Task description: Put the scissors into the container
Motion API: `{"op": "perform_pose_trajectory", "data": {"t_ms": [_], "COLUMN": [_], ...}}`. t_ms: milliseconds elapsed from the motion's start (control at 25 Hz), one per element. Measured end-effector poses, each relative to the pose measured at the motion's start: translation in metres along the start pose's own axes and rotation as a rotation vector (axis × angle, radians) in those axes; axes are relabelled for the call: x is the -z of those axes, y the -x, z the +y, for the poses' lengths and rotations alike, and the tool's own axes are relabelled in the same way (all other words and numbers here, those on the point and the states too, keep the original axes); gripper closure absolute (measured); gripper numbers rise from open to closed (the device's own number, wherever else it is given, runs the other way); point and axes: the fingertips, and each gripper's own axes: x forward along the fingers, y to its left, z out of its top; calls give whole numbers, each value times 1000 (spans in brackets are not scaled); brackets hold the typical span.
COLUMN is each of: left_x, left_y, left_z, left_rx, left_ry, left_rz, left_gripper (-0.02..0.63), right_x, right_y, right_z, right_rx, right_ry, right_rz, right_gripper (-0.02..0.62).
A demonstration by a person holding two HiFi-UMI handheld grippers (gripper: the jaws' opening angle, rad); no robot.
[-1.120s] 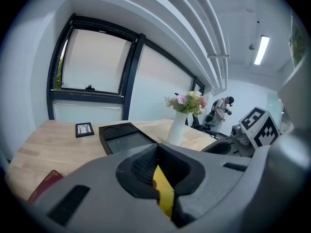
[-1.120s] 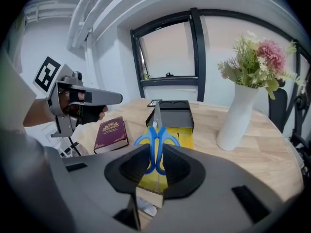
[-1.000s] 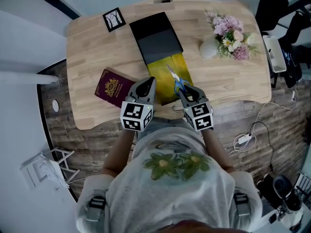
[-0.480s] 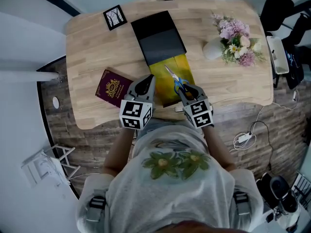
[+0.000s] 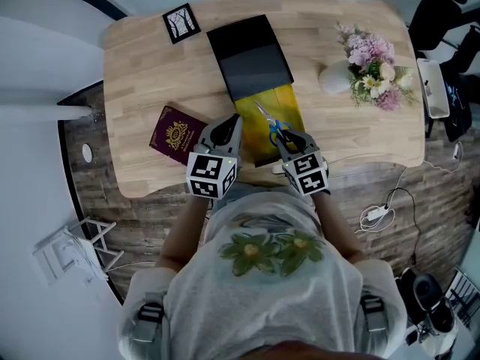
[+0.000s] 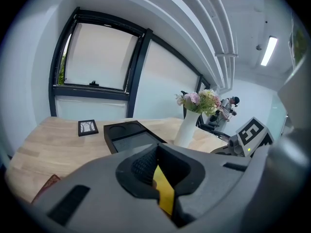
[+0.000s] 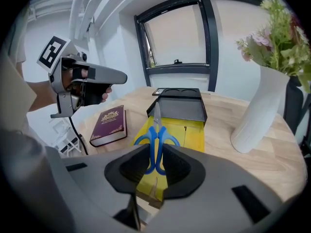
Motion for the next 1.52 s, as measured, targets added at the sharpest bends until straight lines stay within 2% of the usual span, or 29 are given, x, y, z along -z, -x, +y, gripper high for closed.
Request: {"op": "perform_pose_trajectory", "data": {"t_ms": [1520], "left_x": [10], "left_y": [-15], "left_z": [12], "left_rx": [-23], "left_ry": [67], "left_rz": [35], "left_gripper": [598], "right_x": [15], "right_y": [-44], "right_z": [-1], "right_rx": [-67], "right_ry": [67], "right_rz": [110], "right_gripper": [514]}}
